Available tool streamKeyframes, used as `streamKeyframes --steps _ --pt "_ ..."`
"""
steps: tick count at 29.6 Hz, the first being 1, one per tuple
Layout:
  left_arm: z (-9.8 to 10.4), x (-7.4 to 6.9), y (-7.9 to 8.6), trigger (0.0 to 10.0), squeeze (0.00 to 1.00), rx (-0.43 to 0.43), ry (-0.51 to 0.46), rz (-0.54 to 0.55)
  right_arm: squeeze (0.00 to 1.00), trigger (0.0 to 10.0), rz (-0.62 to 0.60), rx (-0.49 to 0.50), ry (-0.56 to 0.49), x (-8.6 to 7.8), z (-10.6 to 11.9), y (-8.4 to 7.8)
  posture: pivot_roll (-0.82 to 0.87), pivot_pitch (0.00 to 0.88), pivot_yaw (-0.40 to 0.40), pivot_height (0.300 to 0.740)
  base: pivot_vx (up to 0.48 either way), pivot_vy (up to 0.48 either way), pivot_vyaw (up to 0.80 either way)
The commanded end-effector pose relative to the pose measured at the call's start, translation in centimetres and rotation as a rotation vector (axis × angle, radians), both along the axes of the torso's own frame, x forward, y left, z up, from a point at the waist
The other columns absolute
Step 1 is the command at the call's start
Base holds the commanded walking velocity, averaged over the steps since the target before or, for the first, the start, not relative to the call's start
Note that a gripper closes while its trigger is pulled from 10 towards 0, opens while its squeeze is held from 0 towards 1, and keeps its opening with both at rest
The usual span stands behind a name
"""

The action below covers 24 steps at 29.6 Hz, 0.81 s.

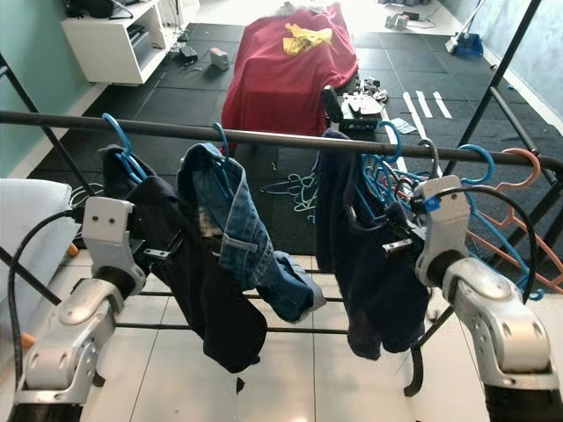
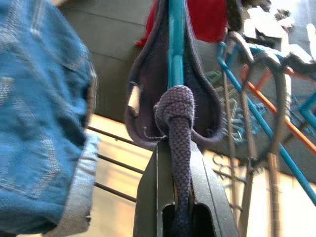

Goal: Hang hanger

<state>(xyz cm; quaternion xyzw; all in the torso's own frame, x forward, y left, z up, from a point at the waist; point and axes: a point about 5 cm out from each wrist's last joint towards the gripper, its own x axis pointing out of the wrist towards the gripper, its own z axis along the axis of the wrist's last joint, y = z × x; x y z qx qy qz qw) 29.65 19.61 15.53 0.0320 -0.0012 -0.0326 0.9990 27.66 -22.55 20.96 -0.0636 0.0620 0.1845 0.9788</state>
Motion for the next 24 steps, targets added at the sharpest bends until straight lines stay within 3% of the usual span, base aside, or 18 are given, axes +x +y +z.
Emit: streamKeyframes --steps 1,6,11,24 --pt "-0.7 0.1 0.0 10.0 0.00 0.006 0.037 -0.014 0.00 0.0 0.127 0.000 -0.076 -1.5 1.9 1.0 -0.09 0.125 -0.027 0.740 -0.337 0.000 0.00" --pt "-0.7 0.3 0.7 10.0 0.00 0.024 0.041 -0.017 0.00 0.0 0.245 -0.019 -0.053 -3.4 2.0 1.6 -0.09 0.128 -0.024 0.740 -0.357 0.000 0.00" --pt "-0.9 0.2 1.4 10.0 0.00 0.039 0.051 -0.011 0.00 0.0 0.246 -0.037 -0.025 -4.0 1.9 1.1 -0.10 0.129 -0.021 0.740 -0.364 0.000 0.00" --pt "-0.6 0.3 0.7 10.0 0.00 0.035 0.045 -0.101 0.00 0.0 0.238 -0.083 0.069 -5.0 0.9 0.0 -0.10 0.129 -0.027 0.740 -0.364 0.000 0.00"
